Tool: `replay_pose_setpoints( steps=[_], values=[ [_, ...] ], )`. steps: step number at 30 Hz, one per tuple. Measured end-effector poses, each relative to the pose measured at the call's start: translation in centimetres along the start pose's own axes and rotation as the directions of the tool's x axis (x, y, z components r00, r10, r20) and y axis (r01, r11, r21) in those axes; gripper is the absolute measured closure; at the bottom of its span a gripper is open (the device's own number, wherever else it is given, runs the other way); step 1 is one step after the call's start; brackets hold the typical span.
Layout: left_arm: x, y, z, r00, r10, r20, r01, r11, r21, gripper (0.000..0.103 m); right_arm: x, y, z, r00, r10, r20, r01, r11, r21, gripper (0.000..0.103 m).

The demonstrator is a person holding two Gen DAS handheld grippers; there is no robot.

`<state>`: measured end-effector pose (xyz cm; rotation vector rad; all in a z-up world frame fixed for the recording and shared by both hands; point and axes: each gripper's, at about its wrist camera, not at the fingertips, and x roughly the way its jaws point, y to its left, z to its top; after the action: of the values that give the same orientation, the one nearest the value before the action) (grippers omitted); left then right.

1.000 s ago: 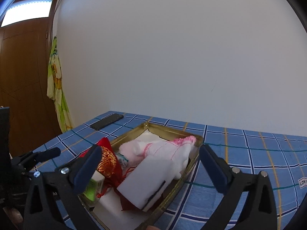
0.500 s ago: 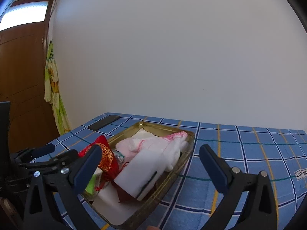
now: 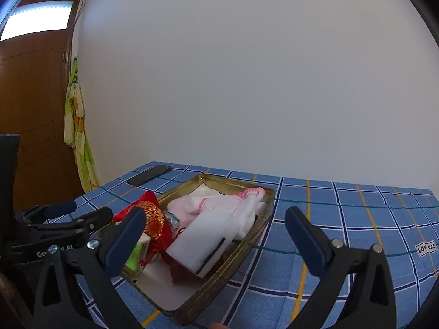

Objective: Organize soft objects

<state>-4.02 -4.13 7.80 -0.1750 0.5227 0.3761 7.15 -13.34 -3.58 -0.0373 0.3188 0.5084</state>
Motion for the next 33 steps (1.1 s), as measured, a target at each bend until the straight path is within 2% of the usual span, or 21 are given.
replay_pose_setpoints(
  steps=[33],
  values=[
    [0.2, 1.1, 0.0, 1.000, 0.007, 0.007, -0.007, 1.000, -0.009, 0.008, -0.4, 0.3, -0.4, 1.000, -0.014, 0.005, 0.014, 1.000, -0.014, 0.000]
  ],
)
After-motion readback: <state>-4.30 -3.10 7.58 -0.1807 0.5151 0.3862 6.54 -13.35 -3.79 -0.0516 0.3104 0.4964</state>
